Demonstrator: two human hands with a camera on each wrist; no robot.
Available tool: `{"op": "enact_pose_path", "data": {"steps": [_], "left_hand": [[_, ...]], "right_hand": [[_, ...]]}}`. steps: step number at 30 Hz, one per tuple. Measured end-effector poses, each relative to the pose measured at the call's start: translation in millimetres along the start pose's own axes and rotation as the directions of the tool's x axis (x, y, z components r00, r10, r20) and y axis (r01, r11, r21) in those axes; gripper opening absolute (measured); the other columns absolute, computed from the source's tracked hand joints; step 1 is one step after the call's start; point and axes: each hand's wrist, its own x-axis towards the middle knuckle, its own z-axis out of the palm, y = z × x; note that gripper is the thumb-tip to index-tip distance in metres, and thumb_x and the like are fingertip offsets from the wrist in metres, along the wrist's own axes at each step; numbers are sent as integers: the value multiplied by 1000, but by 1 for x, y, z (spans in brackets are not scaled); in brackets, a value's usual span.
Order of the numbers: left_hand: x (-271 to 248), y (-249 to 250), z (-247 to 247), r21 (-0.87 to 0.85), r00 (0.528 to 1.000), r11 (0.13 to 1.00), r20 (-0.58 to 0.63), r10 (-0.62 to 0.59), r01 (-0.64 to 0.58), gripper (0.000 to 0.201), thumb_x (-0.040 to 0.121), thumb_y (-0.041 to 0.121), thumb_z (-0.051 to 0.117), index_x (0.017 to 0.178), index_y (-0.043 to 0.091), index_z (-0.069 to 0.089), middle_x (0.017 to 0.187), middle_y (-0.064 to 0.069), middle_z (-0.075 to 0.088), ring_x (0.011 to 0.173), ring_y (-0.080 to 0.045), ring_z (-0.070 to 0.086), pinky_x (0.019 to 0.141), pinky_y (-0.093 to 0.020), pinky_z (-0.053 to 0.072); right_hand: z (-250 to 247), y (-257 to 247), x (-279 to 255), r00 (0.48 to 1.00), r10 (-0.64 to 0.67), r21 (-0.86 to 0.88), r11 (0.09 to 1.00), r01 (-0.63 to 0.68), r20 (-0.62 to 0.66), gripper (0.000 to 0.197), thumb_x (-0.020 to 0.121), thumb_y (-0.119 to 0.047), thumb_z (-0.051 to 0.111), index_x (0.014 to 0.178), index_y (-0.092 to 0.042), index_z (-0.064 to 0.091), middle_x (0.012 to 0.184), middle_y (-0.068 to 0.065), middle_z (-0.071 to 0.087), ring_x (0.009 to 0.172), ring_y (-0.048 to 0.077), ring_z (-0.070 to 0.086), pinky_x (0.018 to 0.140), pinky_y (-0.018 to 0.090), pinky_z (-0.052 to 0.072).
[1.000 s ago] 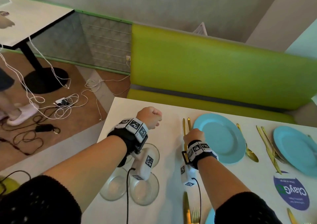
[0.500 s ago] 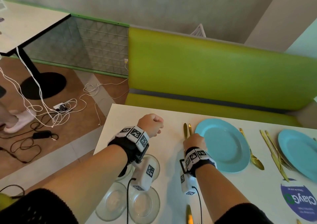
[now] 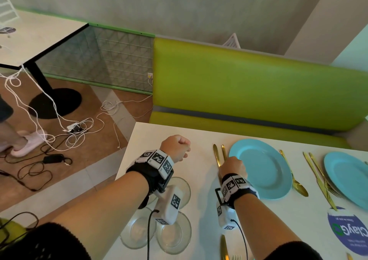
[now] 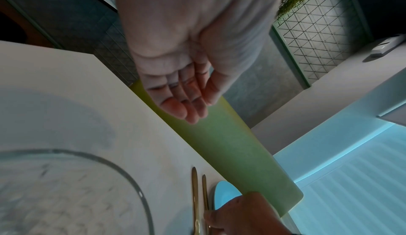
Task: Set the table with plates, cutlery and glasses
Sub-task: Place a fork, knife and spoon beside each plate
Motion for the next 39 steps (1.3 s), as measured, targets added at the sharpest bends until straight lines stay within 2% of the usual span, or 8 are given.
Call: {"op": "enact_pose_path", "data": {"steps": [15,18,22,24,26,30,35,39], "left_hand": [[-43,-2,-21,-15,998,999,-27,52,-52,23,92,11,49,73,25,54,81,1,62,61,-9,57,52,-18,44],[-34,-5,-24,-13,999,999,-37,35,-36,22,92,12,49,74,24,54,82,1,62,61,-9,57,54,-19,45],[-20,-8,-26,-5,999,1000,-35,11,-11,19,93,13,49,77,24,54,78,4,61,63,-9,57,56,-20,46],[-13,-10,-26,-5,999,1000,-36,3,-4,21,93,13,49,75,24,53,78,4,61,63,-9,57,56,-19,46],[-8,-11,-27,-6,999,1000,-34,-3,3,23,93,13,49,74,25,53,77,5,61,63,-9,57,55,-19,46],[-2,-12,-26,-13,999,1000,-29,-13,13,23,93,13,49,74,25,53,77,4,61,62,-10,57,55,-19,45],[1,-13,-24,-6,999,1000,-29,-19,19,12,93,11,48,87,18,56,86,-2,62,62,-9,57,54,-18,45],[3,-13,-23,-5,999,1000,-32,-29,29,17,92,9,48,81,20,55,89,-4,63,60,-9,56,52,-18,44]], "right_hand": [[-23,8,-14,996,-77,-90,993,80,39,14,90,-17,54,88,-7,64,81,7,57,81,26,61,65,26,43],[-12,-2,-2,992,-103,-130,985,112,72,21,91,-19,52,99,-5,66,95,10,67,93,27,65,66,27,43],[-1,-13,6,985,-133,-135,980,147,108,33,92,-23,55,119,-4,61,118,11,65,107,26,63,81,29,50],[4,-15,11,986,-139,-138,979,152,96,34,93,-19,53,125,-7,58,122,10,64,107,25,64,78,29,49],[6,-16,14,992,-93,-143,984,104,80,31,93,-16,50,121,-8,60,116,10,67,102,26,66,72,29,49],[10,-15,17,999,-6,-82,997,9,34,22,92,-9,49,104,1,64,108,17,68,101,32,66,80,35,53],[10,-13,16,999,31,-3,1000,-31,17,20,92,-10,50,100,1,65,106,17,68,100,33,66,79,35,52],[10,-10,16,1000,29,1,1000,-29,10,21,92,-10,49,100,1,65,105,17,69,100,32,66,78,35,52]]}}
